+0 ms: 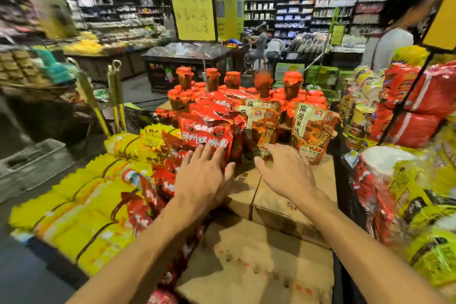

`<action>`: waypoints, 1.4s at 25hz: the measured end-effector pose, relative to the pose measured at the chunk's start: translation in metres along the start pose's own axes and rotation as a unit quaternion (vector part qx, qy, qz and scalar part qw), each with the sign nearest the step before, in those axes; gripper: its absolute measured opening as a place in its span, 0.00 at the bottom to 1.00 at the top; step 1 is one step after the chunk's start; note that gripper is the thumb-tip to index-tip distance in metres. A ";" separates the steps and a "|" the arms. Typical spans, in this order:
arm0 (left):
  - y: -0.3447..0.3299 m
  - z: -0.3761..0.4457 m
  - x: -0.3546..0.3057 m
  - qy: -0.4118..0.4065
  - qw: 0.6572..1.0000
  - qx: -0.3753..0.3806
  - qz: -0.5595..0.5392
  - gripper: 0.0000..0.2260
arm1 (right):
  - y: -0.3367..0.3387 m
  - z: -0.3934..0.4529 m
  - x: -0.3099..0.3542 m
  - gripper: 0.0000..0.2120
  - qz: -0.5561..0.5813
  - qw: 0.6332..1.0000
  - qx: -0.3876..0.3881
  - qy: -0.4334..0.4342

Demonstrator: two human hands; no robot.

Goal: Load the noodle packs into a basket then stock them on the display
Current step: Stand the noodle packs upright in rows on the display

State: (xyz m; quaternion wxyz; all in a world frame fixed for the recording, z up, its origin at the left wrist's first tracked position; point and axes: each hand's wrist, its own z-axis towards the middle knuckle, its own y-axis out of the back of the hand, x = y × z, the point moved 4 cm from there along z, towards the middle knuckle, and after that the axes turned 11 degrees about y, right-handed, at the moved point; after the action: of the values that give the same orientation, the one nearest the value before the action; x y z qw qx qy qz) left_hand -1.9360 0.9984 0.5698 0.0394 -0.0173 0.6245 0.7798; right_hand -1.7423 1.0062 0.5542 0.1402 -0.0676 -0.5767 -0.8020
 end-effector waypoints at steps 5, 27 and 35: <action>0.041 -0.051 0.088 0.070 0.997 -0.029 0.030 0.28 | 0.009 -0.033 0.090 0.30 -0.005 0.997 0.016 0.077; -0.059 -0.410 0.472 0.446 0.883 0.118 0.091 0.29 | -0.240 -0.240 0.423 0.36 -0.006 0.882 0.265 0.390; -0.158 -0.421 0.520 0.464 0.855 0.218 0.078 0.31 | -0.360 -0.262 0.410 0.37 -0.042 0.858 0.373 0.350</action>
State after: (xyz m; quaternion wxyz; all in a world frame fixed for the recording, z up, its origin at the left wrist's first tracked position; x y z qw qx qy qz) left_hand -2.4503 0.6431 0.2840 -0.3131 -0.3198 0.7235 0.5255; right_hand -2.2272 0.8047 0.2535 0.3137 0.2990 -0.7481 -0.5025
